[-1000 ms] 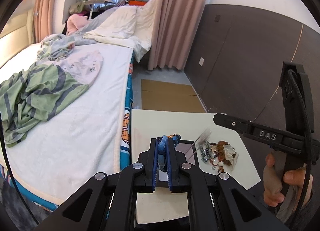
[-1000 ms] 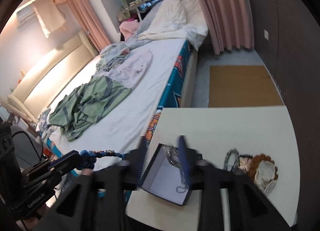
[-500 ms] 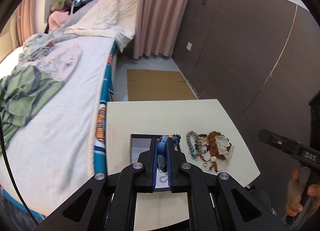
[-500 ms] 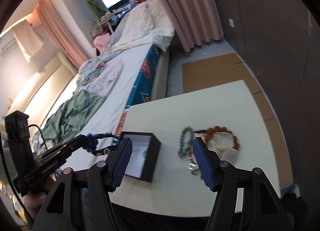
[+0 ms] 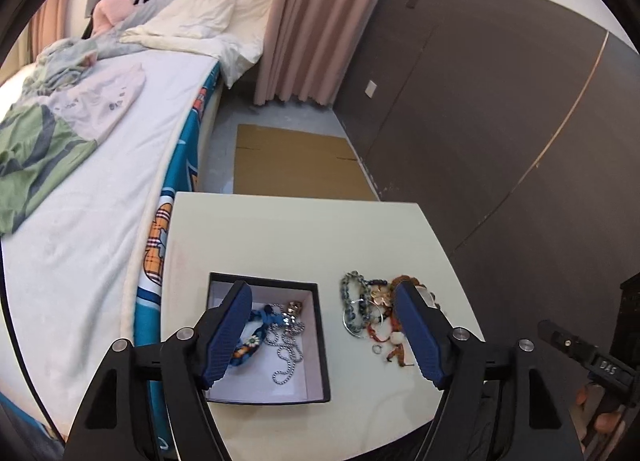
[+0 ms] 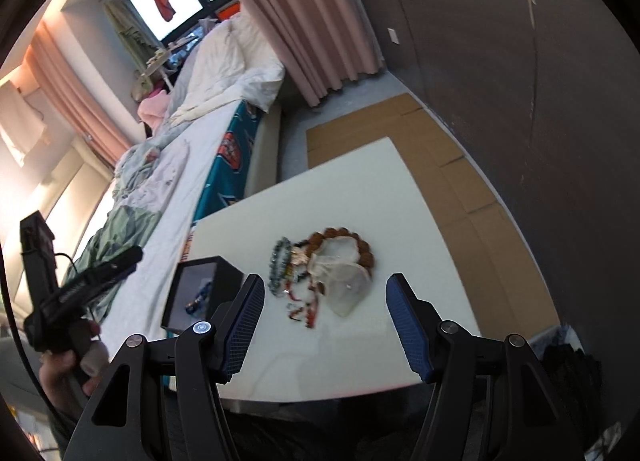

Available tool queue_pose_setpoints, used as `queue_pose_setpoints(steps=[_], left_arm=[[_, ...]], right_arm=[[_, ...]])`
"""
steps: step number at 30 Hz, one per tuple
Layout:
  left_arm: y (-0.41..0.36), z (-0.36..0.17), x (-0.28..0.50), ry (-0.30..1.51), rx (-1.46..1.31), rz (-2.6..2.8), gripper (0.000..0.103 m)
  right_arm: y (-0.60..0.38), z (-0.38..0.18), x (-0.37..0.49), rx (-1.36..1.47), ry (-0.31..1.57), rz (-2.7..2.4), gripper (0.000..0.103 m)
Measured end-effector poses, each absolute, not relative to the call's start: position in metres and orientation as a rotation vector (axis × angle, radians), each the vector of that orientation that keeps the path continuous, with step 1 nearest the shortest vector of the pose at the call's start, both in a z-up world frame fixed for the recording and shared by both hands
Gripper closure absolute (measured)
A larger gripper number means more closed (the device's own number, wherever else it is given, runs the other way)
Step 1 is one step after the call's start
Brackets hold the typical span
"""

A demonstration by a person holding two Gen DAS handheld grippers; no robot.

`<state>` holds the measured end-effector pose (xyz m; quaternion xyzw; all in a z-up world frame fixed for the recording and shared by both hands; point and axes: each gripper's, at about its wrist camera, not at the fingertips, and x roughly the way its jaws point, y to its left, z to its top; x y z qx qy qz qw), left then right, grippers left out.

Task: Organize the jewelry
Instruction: 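Move the left tool to the pile and grasp the grey bead bracelet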

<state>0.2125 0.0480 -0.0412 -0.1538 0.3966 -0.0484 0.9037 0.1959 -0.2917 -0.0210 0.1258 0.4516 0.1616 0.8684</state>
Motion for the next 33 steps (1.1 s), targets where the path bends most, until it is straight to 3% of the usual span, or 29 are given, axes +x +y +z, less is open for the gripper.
queue_pose_setpoints(steps=[10,11,16,18,33], left_arm=[[-0.001,-0.050,0.225,0.878,-0.203,-0.189,0.029],[-0.008,-0.052,0.228,0.884,-0.186,-0.195,0.031],[-0.028,-0.069,0.249,0.984,-0.176,-0.240,0.063],[-0.033,-0.077,0.260,1.035,-0.189,-0.246,0.071],[-0.059,-0.133,0.312,1.204,-0.143,-0.190,0.083]], right_arm=[[-0.311,-0.044,0.194,0.301,0.983,0.308,0.039],[-0.314,-0.046,0.194,0.307,0.986,0.304,0.039],[-0.324,-0.054,0.194,0.323,0.997,0.290,0.039],[-0.327,-0.058,0.195,0.337,1.004,0.287,0.039],[-0.320,-0.086,0.220,0.351,1.069,0.300,0.039]])
